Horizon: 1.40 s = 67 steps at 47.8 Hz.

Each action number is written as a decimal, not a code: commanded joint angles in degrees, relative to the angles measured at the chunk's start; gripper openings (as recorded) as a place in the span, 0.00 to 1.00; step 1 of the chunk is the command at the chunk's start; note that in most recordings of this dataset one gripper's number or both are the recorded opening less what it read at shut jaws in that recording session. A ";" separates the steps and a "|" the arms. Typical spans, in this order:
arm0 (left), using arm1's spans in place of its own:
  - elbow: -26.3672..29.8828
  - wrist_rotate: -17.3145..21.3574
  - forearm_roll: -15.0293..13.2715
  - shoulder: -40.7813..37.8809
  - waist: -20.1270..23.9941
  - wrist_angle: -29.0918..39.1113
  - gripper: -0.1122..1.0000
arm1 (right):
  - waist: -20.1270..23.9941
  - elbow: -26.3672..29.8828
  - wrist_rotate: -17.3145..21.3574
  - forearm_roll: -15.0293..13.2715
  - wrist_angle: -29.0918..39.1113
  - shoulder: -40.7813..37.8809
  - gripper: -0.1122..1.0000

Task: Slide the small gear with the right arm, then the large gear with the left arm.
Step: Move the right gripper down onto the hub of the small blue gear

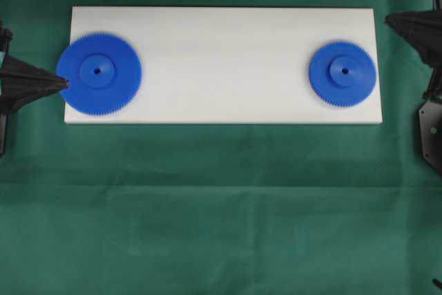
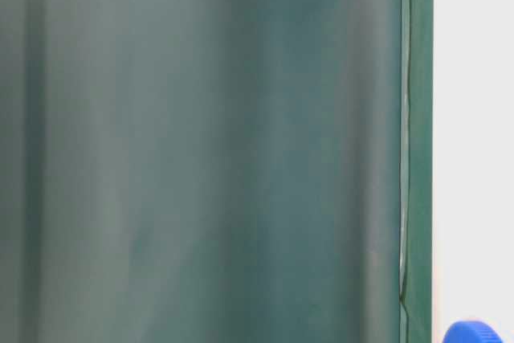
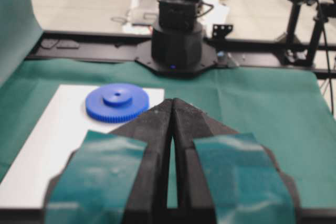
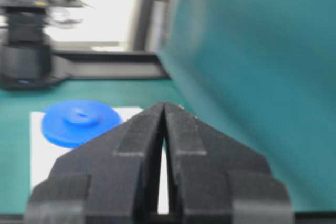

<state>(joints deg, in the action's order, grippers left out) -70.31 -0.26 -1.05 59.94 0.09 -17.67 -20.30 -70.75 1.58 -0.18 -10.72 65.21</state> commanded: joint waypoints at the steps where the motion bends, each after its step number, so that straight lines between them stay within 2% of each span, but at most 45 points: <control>1: 0.35 0.00 -0.09 0.09 -0.09 -0.53 0.10 | -1.41 1.05 0.53 0.09 2.72 -0.18 0.56; 16: 0.18 0.00 -0.18 0.09 0.35 -0.44 0.10 | -2.72 4.31 3.08 0.09 22.32 -4.66 0.56; 23: -0.18 0.00 -0.18 0.00 0.70 -0.35 0.10 | -4.66 4.66 6.59 -0.44 27.60 -7.12 0.56; 30: -0.26 0.00 -0.18 -0.09 0.79 -0.35 0.10 | -5.45 4.31 9.05 -2.20 31.55 -9.67 0.56; 43: -0.35 0.00 -0.18 -0.44 0.79 -0.35 0.10 | -5.45 3.78 9.84 -2.37 31.99 -13.36 0.56; 67: -0.97 0.00 -0.18 -0.53 0.79 -0.53 0.10 | -5.45 0.70 14.68 -2.37 23.91 -28.39 0.56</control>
<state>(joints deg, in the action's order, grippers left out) -71.81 -0.26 -1.14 59.85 0.79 -17.67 -25.58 -70.75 16.08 -2.46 15.03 38.41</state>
